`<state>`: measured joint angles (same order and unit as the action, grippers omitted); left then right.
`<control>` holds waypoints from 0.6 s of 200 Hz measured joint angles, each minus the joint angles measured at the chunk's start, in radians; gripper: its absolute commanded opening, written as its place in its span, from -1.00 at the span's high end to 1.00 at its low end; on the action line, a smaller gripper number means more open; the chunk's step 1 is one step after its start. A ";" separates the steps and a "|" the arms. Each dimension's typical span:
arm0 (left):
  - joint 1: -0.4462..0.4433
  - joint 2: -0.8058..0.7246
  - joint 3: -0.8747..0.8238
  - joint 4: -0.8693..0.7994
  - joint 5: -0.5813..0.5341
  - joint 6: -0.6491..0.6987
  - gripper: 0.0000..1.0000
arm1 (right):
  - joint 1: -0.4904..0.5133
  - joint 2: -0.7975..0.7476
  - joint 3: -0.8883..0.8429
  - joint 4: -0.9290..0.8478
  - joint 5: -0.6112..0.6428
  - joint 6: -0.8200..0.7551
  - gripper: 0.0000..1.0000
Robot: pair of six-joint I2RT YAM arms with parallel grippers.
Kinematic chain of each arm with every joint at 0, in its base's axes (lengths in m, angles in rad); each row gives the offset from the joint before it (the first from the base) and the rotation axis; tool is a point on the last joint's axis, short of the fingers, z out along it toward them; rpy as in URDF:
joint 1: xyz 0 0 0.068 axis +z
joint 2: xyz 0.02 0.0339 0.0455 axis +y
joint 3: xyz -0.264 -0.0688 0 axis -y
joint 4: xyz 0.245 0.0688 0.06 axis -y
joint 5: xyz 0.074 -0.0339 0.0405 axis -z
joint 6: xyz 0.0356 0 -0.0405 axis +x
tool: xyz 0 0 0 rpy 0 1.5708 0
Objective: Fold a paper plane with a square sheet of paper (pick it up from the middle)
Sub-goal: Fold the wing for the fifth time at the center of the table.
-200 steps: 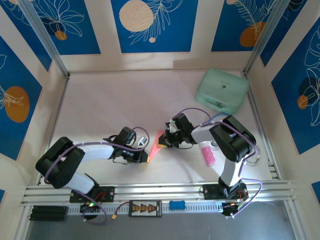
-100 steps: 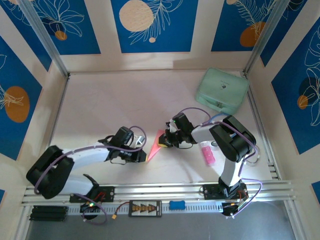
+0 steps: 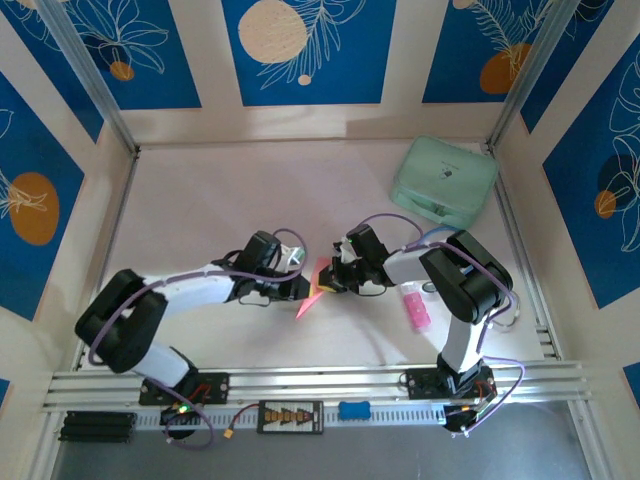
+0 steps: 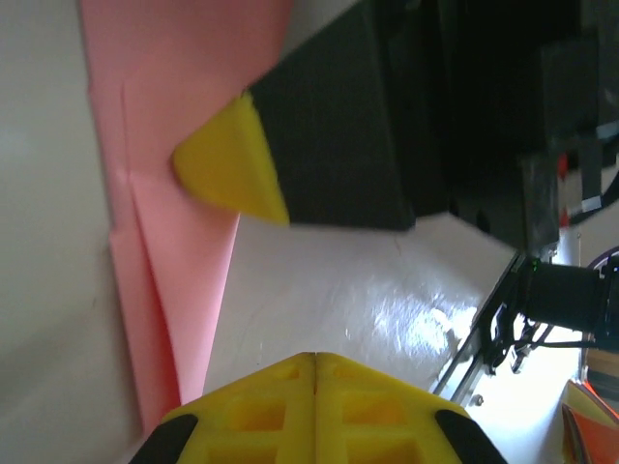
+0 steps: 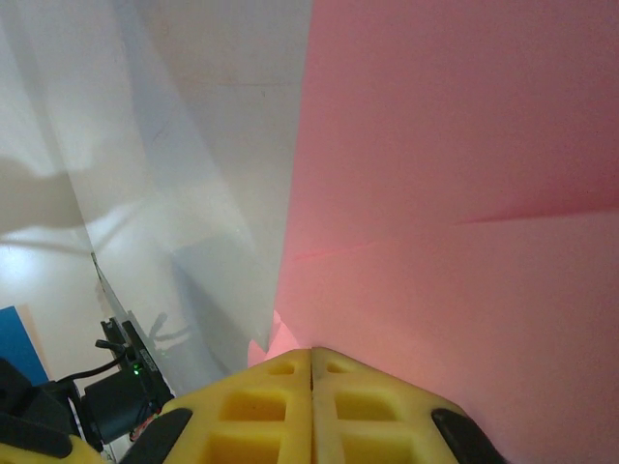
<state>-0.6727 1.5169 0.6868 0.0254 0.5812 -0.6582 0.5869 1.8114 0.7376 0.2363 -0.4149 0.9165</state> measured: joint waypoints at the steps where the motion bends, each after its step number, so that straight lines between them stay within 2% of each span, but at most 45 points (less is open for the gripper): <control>1: 0.000 0.005 0.003 0.003 0.000 0.000 0.86 | 0.000 0.000 0.000 0.000 0.000 0.000 0.82; 75: -0.006 0.169 0.048 0.056 0.021 0.002 0.85 | 0.000 0.000 0.001 -0.002 0.007 0.000 0.83; 120: -0.006 0.180 -0.006 0.074 0.012 0.028 0.83 | 0.000 0.001 0.002 -0.002 0.006 0.000 0.82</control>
<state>-0.6792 1.6966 0.6807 0.0994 0.5930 -0.6304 0.5869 1.8122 0.7391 0.2340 -0.4084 0.9165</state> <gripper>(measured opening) 0.082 0.088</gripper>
